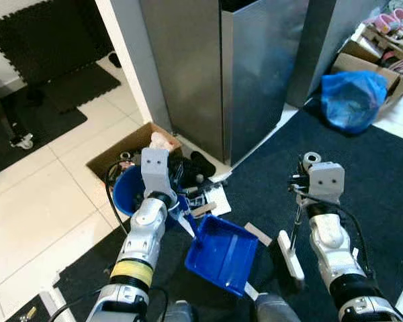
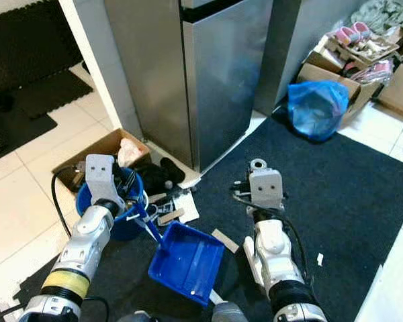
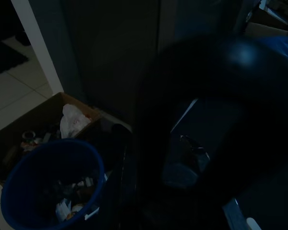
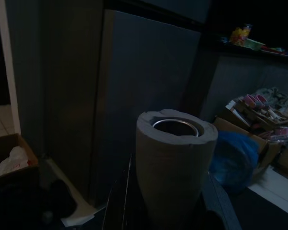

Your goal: Sweep floor

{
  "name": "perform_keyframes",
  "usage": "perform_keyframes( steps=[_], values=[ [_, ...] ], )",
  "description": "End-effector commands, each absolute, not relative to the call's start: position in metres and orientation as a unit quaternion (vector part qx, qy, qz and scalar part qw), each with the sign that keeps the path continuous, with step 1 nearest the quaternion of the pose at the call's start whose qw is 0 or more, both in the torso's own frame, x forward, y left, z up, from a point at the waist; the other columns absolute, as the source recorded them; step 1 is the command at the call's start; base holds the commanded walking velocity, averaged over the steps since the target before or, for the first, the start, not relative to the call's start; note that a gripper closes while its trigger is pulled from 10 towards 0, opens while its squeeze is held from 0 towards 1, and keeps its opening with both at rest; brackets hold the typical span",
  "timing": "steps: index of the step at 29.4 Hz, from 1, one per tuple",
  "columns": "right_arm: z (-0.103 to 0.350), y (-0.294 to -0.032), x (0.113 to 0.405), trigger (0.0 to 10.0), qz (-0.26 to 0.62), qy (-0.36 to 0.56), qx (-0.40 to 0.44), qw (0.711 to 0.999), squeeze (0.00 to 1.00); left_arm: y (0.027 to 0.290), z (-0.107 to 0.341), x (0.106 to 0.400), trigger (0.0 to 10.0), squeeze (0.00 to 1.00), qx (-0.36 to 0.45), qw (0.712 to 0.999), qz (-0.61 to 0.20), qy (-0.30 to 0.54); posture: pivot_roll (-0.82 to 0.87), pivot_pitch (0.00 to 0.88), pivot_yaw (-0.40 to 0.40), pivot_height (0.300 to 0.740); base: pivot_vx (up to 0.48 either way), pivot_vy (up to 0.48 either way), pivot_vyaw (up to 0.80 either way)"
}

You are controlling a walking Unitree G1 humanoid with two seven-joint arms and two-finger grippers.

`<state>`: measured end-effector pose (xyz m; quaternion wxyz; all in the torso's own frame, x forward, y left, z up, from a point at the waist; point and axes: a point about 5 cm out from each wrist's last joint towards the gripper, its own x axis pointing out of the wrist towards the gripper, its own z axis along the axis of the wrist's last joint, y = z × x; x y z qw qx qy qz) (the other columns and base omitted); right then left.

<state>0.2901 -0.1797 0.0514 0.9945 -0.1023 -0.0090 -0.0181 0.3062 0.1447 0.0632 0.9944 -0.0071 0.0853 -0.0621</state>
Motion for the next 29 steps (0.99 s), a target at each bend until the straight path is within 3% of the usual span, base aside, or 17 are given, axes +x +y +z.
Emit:
perform_keyframes(
  steps=[1, 20, 23, 29],
  values=[
    [0.058, -0.176, 0.293, 10.0, -0.014, -0.029, -0.1, 0.994, 0.0, 0.148, 0.07, 0.308, 10.0, 0.0, -0.007, 0.996, -0.054, 0.068, -0.06, 0.0, 0.05, 0.74, 0.0, 0.0, 0.0],
    [0.092, -0.157, 0.333, 10.0, -0.009, -0.062, -0.107, 0.992, 0.0, 0.178, 0.06, 0.316, 10.0, 0.0, -0.044, 0.992, 0.077, 0.087, -0.01, 0.0, 0.003, 0.74, 0.0, 0.0, 0.0],
    [0.093, -0.154, 0.342, 10.0, -0.023, -0.05, -0.121, 0.991, 0.0, 0.182, 0.042, 0.305, 10.0, 0.0, -0.042, 0.98, 0.157, 0.116, 0.03, 0.021, -0.015, 0.74, 0.0, 0.0, 0.0],
    [0.088, -0.158, 0.344, 10.0, -0.041, -0.028, -0.145, 0.988, 0.0, 0.183, 0.027, 0.298, 10.0, 0.0, -0.06, 0.965, 0.203, 0.153, 0.04, 0.028, -0.023, 0.74, 0.0, 0.0, 0.0]
  ],
)
